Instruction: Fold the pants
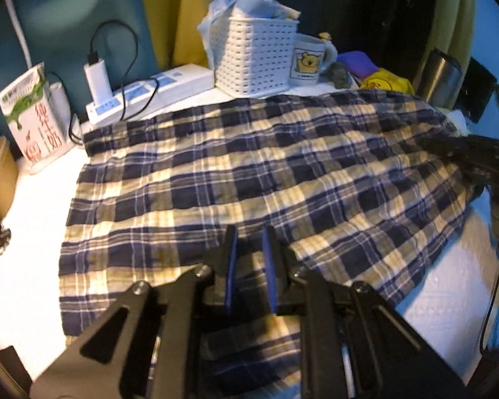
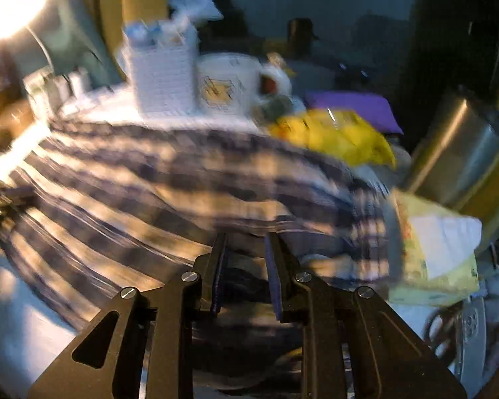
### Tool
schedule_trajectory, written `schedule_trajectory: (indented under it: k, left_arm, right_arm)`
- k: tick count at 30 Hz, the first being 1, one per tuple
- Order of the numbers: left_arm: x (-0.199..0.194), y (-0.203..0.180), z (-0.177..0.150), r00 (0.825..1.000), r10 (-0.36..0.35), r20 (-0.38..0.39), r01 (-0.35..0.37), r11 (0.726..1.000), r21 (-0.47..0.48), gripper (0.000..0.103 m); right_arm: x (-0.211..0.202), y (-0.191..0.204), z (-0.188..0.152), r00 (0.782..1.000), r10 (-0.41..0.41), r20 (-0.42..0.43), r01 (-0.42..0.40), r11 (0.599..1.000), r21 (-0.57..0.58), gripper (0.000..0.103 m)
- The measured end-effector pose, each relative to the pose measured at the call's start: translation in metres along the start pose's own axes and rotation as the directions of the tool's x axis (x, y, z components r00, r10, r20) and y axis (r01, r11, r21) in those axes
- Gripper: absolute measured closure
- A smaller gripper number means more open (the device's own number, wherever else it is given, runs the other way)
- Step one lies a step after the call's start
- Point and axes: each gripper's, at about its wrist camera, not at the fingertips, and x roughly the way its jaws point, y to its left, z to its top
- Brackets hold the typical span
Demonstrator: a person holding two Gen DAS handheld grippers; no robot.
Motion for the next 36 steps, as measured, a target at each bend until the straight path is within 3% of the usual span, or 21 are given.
schedule_trajectory:
  k: [3,7,11,16,20,21,27,30,34,36]
  left_arm:
    - [0.002,0.002,-0.005,1.000,-0.020,-0.017,0.020,1.000,-0.012,0.087]
    - [0.000,0.008,-0.004,0.999,-0.043,-0.013,0.042,0.998,-0.049,0.087]
    - [-0.004,0.009,-0.005,1.000,-0.030,0.007,0.031,0.998,-0.062,0.087]
    - [-0.004,0.004,-0.005,1.000,0.005,0.014,-0.005,1.000,-0.026,0.087]
    - [-0.002,0.006,-0.005,1.000,0.014,0.005,-0.014,1.000,-0.020,0.087]
    - [-0.001,0.008,-0.004,1.000,0.014,0.005,-0.014,1.000,-0.021,0.087]
    - [-0.010,0.028,0.000,0.998,0.048,0.039,-0.045,0.996,-0.078,0.087]
    - [-0.020,0.039,0.002,0.995,0.071,0.071,-0.063,0.991,-0.117,0.087]
    - [-0.039,0.052,0.005,0.985,0.109,0.133,-0.089,0.985,-0.146,0.087]
    - [-0.044,0.055,0.006,0.981,0.121,0.154,-0.099,0.985,-0.143,0.087]
  right_arm:
    - [0.008,-0.008,-0.012,1.000,0.025,-0.004,-0.024,0.999,0.027,0.080]
    - [-0.006,-0.009,-0.001,1.000,0.018,0.008,-0.018,0.999,0.047,0.080]
    - [-0.019,-0.011,0.014,0.998,0.004,0.060,-0.007,0.999,0.037,0.080]
    - [0.002,-0.017,0.031,0.998,-0.003,0.065,-0.001,0.998,0.064,0.080]
    - [0.045,-0.026,0.031,0.999,-0.006,-0.051,0.013,0.992,0.122,0.080]
    - [0.043,-0.026,0.031,0.999,-0.009,-0.044,0.014,0.993,0.120,0.080]
    - [-0.005,-0.023,0.025,0.998,-0.040,0.042,0.036,0.996,0.087,0.080]
    - [-0.034,-0.025,0.012,0.996,-0.046,0.073,0.039,0.995,0.091,0.069]
    - [-0.064,-0.030,-0.010,0.996,-0.040,0.081,0.032,0.994,0.108,0.068]
    - [-0.075,-0.032,-0.021,0.996,-0.048,0.081,0.038,0.992,0.120,0.061]
